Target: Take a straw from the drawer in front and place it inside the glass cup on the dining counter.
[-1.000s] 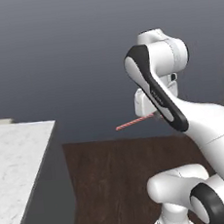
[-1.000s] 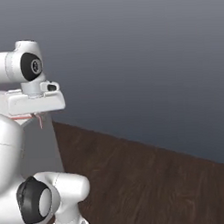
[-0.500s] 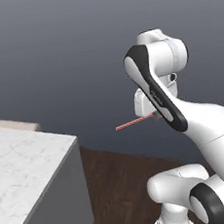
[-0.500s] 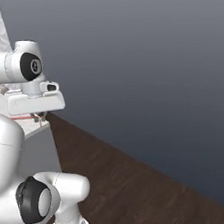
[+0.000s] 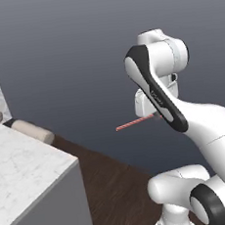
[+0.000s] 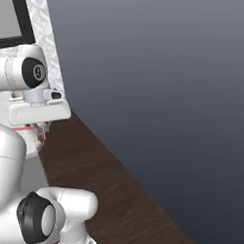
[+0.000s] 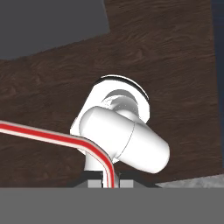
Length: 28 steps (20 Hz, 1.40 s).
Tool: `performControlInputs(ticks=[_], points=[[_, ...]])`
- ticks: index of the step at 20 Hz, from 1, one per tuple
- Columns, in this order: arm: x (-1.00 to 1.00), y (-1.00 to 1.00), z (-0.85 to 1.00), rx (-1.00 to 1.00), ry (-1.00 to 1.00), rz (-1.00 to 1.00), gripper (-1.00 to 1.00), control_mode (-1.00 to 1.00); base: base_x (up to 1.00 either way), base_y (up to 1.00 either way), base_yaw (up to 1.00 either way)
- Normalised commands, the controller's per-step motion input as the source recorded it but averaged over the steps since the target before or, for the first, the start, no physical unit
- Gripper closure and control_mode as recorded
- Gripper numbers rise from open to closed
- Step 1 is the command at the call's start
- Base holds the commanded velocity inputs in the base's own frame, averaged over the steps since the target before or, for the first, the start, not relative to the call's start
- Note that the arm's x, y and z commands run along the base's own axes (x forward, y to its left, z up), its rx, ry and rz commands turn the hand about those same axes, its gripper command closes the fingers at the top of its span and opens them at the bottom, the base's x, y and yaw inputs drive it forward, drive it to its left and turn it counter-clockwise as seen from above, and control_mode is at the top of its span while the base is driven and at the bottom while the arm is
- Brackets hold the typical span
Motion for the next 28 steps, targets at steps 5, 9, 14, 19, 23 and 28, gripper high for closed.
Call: performControlInputs(ticks=[5, 9, 14, 19, 23, 28], points=[[0.00, 0.00, 0.00, 0.00, 0.00, 0.00, 1.00, 1.00, 0.94, -0.61, 0.54], [0.00, 0.00, 0.00, 0.00, 0.00, 0.00, 1.00, 1.00, 0.94, -0.58, 0.56], [0.00, 0.00, 0.00, 0.00, 0.00, 0.00, 1.00, 1.00, 0.95, -0.57, 0.56], [0.00, 0.00, 0.00, 0.00, 0.00, 0.00, 1.00, 1.00, 1.00, -0.62, 0.52], [0.00, 0.00, 0.00, 0.00, 0.00, 0.00, 1.00, 1.00, 1.00, -0.60, 0.53], [0.00, 0.00, 0.00, 0.00, 0.00, 0.00, 1.00, 1.00, 0.99, -0.57, 0.54]])
